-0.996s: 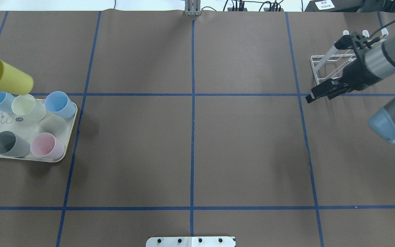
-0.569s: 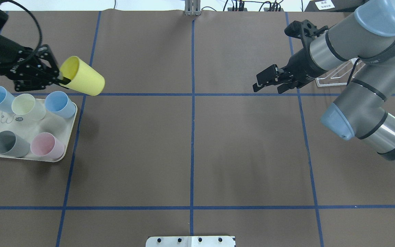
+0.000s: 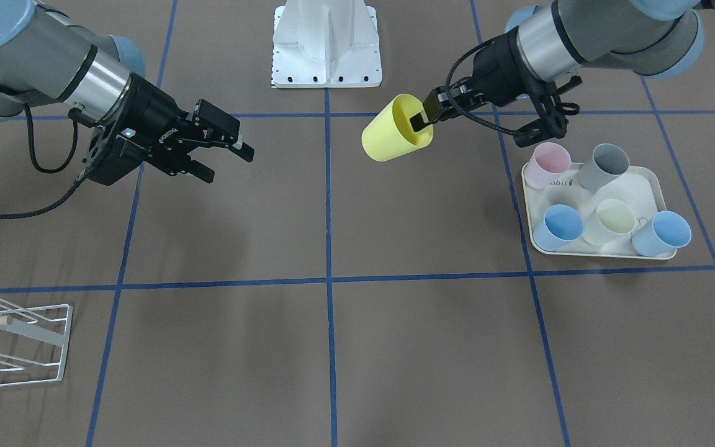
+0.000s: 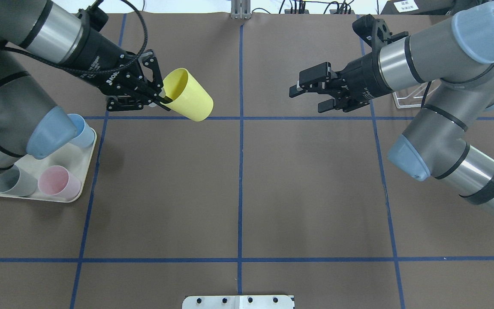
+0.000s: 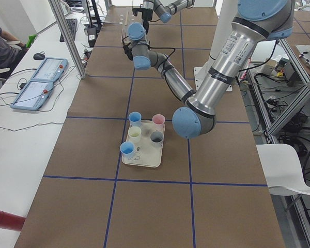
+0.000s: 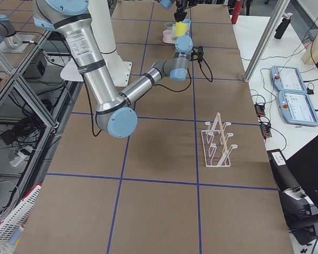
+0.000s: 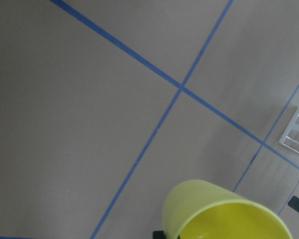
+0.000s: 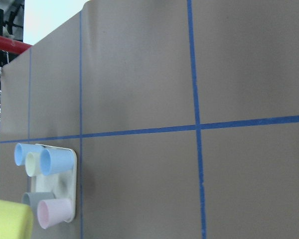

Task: Transfer IKEA cup to right arm and place on rack

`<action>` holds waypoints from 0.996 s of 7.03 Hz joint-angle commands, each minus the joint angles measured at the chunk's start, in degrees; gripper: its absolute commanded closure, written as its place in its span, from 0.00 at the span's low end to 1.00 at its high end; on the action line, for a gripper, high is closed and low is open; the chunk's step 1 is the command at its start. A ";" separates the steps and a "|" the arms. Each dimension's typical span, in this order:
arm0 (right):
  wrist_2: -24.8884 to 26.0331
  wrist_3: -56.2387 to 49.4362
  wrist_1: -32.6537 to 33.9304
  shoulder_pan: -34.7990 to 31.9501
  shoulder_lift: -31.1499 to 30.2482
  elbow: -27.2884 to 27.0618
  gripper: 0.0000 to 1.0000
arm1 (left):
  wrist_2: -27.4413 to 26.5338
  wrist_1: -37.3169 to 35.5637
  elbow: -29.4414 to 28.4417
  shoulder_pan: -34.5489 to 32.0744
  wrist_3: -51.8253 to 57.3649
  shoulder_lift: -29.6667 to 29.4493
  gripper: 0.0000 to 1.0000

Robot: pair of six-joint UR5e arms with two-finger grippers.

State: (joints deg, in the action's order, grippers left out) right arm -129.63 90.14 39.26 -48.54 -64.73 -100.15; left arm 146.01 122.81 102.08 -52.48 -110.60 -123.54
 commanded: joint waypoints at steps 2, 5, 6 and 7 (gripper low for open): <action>9.11 20.02 -21.00 3.97 0.05 1.00 0.02 | -5.71 11.33 -0.74 1.16 -20.98 -3.02 1.00; 12.38 26.58 -35.71 4.95 0.31 1.62 0.02 | -7.58 29.18 -3.19 1.33 -39.40 -2.06 1.00; 12.99 26.49 -38.01 5.12 1.96 1.71 0.02 | -7.58 31.59 -3.73 1.24 -40.13 -1.71 1.00; 14.57 26.49 -40.20 5.47 3.72 1.71 0.03 | -8.71 36.57 -3.65 1.24 -48.32 -1.88 1.00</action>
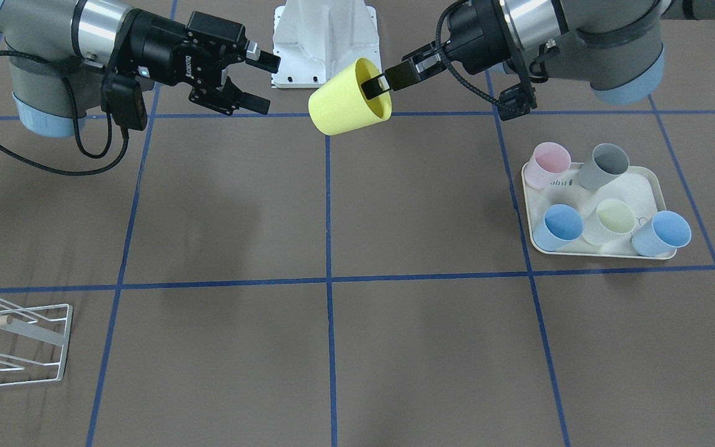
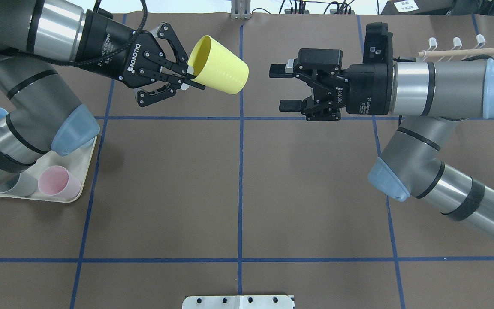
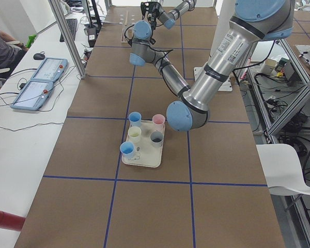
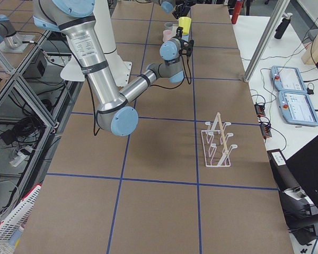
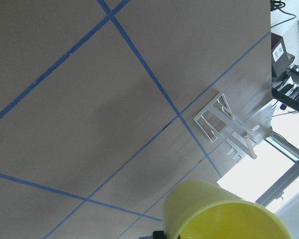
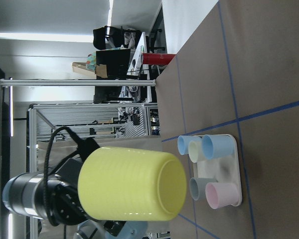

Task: Transfer IKEA cup to right arm and place on rack

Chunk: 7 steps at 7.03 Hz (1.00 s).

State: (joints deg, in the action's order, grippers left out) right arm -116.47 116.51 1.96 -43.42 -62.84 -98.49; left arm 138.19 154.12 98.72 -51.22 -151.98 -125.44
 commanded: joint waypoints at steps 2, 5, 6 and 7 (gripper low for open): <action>4.22 0.21 -5.30 2.37 3.15 0.14 0.04 | -6.96 21.43 -0.55 0.07 -20.41 3.35 1.00; 9.81 2.56 -8.96 5.43 3.60 0.14 0.04 | -11.35 31.04 0.41 0.07 -31.16 4.58 1.00; 13.25 3.19 -9.78 7.02 4.30 0.14 0.04 | -11.45 31.07 1.20 0.07 -31.36 4.67 1.00; 13.55 3.19 -9.79 7.21 4.65 0.23 0.04 | -11.46 31.15 1.91 0.07 -31.62 5.02 1.00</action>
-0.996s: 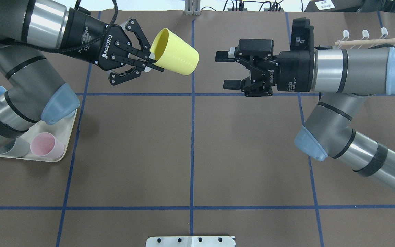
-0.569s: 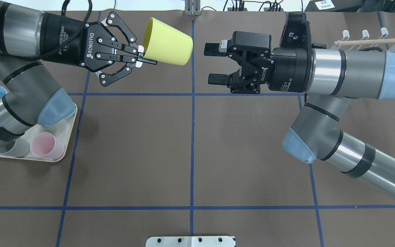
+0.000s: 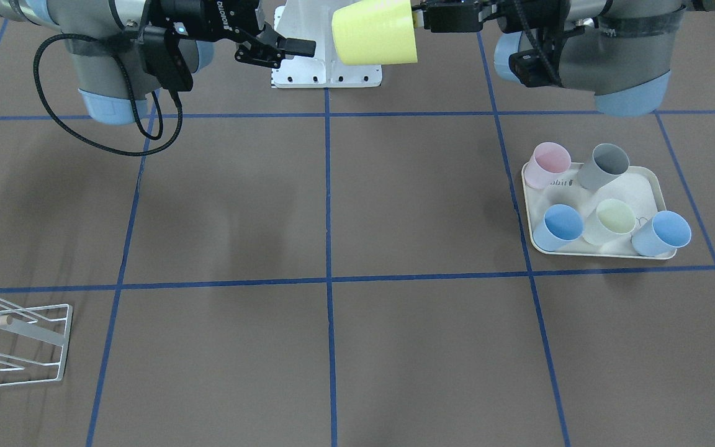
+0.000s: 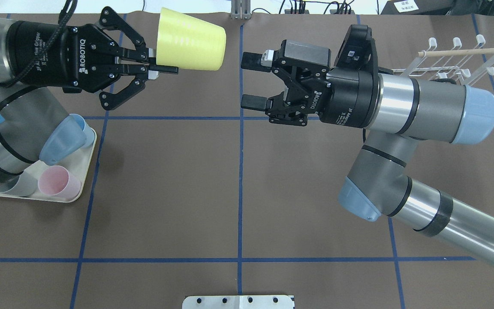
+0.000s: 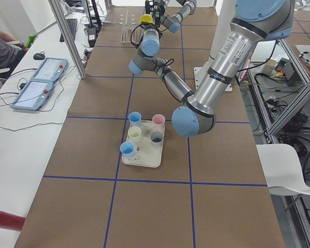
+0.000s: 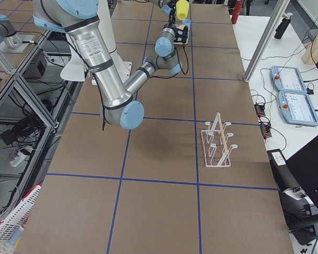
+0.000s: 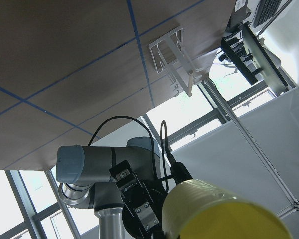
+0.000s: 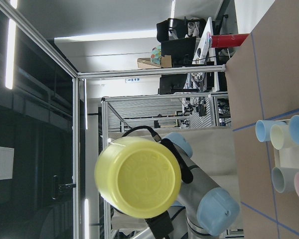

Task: Transfer IKEA cup to right arm and place on rack

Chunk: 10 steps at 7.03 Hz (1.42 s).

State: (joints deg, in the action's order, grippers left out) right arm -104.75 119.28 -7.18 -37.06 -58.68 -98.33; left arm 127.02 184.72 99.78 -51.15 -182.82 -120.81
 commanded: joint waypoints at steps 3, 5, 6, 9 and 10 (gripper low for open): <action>2.44 0.43 -0.64 0.85 2.07 1.03 0.04 | -0.37 0.55 1.73 1.75 -1.48 0.75 1.00; 2.35 0.43 -0.72 0.94 2.08 1.04 0.04 | -0.46 0.55 1.82 3.60 -1.48 0.75 1.00; 2.44 0.43 -0.73 0.85 2.08 1.04 0.04 | -0.46 0.47 2.17 3.86 -1.39 0.75 1.00; 2.35 0.43 -0.99 1.12 2.34 1.04 0.04 | -2.13 0.47 2.09 4.83 -1.39 0.84 1.00; 2.35 0.43 -0.99 1.12 2.34 1.04 0.04 | -2.13 0.38 2.09 5.01 -1.31 0.75 1.00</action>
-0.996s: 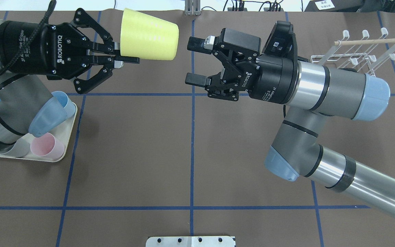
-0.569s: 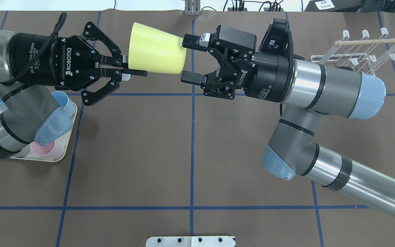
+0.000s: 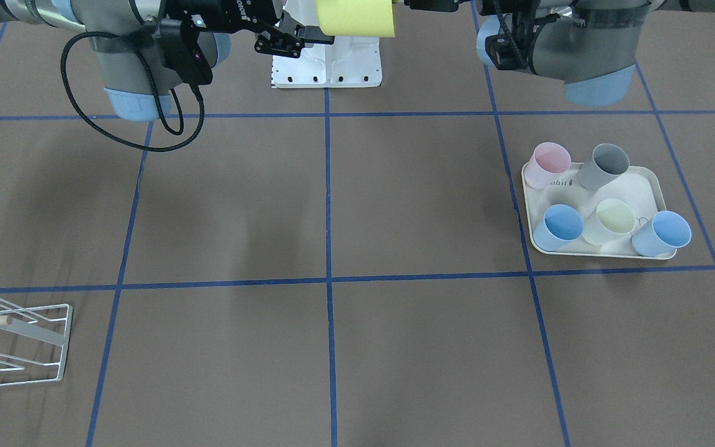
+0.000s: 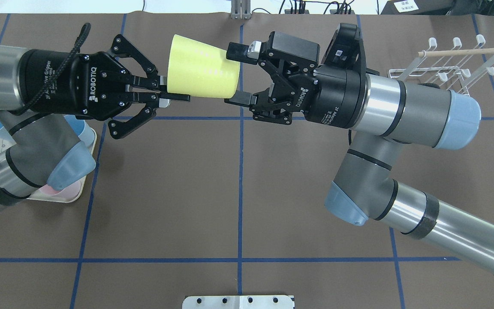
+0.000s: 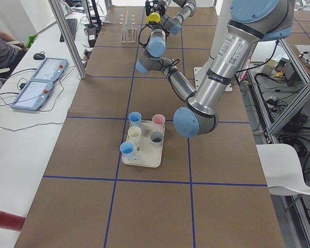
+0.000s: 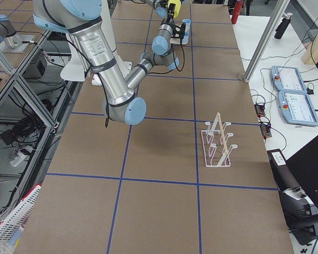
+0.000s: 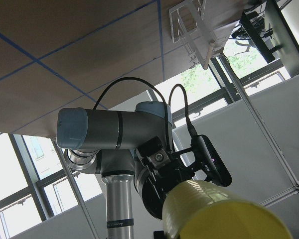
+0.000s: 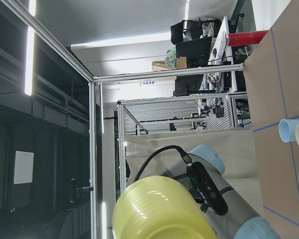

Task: Transfer IKEA cup to right arm and place on rack

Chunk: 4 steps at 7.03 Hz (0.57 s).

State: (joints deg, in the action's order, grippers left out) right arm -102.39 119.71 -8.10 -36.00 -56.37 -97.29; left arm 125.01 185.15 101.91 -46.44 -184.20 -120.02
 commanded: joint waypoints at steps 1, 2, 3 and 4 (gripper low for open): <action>-0.09 0.00 -0.16 0.31 0.03 -0.09 0.05 | -0.12 -0.05 -0.05 0.48 0.07 0.05 1.00; 0.00 -0.09 -1.64 1.01 -0.14 0.00 0.06 | -0.12 0.04 -0.05 0.48 0.15 0.05 1.00; 0.00 -0.09 -1.74 1.02 -0.14 0.00 0.06 | -0.12 0.04 -0.05 0.48 0.24 0.05 1.00; 0.08 -0.09 -1.74 1.02 -0.23 0.00 0.09 | -0.03 0.04 -0.05 0.48 0.24 0.05 1.00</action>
State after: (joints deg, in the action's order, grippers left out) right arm -102.38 119.63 -9.64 -35.07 -56.52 -97.32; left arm 124.91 185.18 101.87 -45.98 -184.00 -119.98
